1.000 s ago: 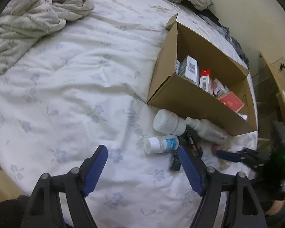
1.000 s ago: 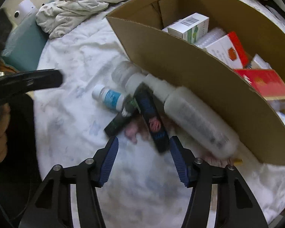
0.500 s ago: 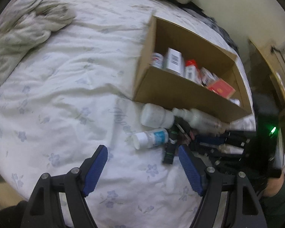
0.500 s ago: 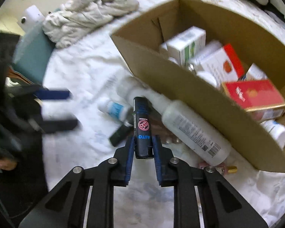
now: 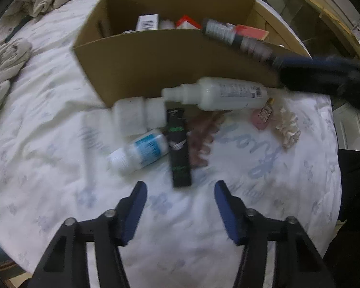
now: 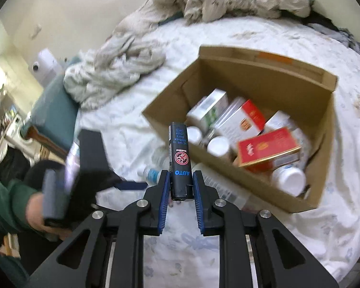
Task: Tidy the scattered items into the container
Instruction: 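Grasp the black AUTO BEAUTY tube with the left tool while the right carries its tube, then lower both black tubes into the box and open both tools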
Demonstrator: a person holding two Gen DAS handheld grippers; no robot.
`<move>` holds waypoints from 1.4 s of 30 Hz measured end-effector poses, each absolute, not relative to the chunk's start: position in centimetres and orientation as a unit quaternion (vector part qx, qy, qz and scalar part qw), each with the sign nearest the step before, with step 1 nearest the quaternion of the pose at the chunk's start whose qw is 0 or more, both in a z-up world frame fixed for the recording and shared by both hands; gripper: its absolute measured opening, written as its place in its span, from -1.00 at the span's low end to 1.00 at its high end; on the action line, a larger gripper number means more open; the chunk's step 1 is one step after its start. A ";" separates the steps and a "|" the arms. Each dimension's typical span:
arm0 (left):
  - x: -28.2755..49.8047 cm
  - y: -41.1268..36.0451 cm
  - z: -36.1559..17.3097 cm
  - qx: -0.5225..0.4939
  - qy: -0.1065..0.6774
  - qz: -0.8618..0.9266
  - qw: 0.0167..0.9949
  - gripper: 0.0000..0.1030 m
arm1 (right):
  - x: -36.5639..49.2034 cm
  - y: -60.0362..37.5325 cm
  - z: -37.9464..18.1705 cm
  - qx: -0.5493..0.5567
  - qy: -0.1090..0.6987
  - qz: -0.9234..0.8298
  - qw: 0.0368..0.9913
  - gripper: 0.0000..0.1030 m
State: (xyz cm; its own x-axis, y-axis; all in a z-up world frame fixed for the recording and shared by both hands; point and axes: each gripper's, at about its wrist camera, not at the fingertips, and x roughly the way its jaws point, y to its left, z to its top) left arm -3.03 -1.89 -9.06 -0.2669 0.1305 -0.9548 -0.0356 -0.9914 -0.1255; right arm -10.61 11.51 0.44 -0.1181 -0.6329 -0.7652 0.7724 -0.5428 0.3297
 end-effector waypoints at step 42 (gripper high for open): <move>-13.1 -2.4 0.6 -0.501 -0.060 0.863 0.018 -0.64 | -20.1 15.4 -2.1 0.522 -0.040 -0.783 0.335 -0.59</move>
